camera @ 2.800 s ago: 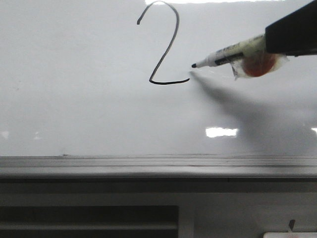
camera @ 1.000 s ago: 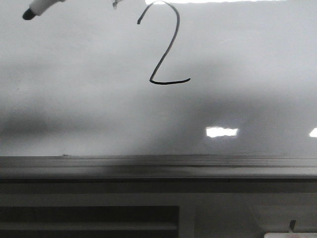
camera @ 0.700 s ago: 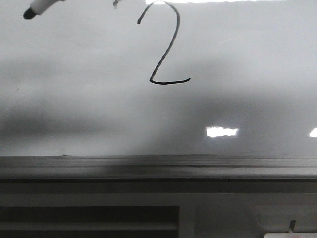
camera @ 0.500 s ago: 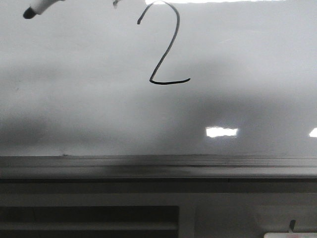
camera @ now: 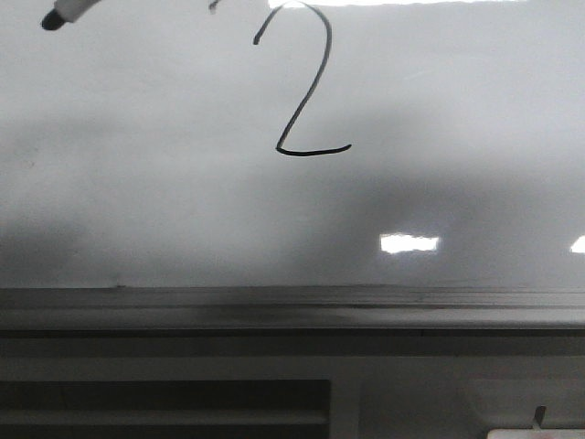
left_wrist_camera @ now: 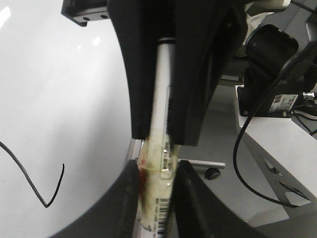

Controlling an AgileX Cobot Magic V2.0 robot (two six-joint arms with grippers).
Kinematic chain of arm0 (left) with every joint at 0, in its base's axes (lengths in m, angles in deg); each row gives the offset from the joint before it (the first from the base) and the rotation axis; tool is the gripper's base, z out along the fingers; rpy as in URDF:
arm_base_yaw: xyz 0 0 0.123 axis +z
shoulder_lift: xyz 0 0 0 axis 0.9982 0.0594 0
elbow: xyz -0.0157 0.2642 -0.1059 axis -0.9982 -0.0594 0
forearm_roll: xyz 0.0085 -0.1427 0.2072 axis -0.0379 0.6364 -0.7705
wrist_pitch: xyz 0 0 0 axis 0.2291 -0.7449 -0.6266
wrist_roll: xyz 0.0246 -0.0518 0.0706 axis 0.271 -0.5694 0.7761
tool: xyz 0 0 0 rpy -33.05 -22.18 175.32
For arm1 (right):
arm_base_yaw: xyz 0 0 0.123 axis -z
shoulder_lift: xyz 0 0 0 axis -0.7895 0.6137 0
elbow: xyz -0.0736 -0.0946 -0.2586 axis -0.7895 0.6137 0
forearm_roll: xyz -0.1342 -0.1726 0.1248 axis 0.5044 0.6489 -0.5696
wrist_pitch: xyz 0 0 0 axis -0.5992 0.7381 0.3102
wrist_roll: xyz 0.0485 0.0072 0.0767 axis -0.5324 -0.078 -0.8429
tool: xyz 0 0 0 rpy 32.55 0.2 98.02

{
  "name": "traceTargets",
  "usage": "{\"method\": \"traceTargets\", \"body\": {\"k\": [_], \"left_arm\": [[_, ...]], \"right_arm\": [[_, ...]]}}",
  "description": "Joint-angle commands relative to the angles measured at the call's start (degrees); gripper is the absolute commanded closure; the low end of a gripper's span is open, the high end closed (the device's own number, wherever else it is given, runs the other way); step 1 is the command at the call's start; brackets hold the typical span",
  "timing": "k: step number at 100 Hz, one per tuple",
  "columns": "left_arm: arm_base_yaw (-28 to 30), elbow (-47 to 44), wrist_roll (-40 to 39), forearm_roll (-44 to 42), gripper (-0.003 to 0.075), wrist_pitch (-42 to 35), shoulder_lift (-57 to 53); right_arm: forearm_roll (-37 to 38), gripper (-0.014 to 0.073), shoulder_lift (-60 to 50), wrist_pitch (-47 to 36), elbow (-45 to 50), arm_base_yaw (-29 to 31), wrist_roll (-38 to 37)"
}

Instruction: Write number 2 on whiteboard

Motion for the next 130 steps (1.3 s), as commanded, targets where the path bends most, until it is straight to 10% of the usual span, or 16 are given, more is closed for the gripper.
{"method": "traceTargets", "body": {"k": [1,53,94,130], "left_arm": [[-0.3,1.9,0.0,2.4,0.0611,-1.6,-0.5],[-0.3,1.9,0.0,2.4,0.0741,-1.4,-0.5],[-0.3,1.9,-0.7,2.3,0.0741,-1.4,-0.7],[-0.4,-5.1,-5.7,3.5,0.0741,-21.7,-8.9]], "right_arm": [[-4.9,0.0656,-0.8,0.3,-1.9,0.2,0.2],[-5.3,0.0652,-0.8,1.8,-1.9,0.2,0.2],[-5.5,0.0129,-1.2,-5.5,-2.0,0.5,-3.9],[-5.5,0.0116,-9.7,-12.1,-1.6,11.3,-6.7]]}}
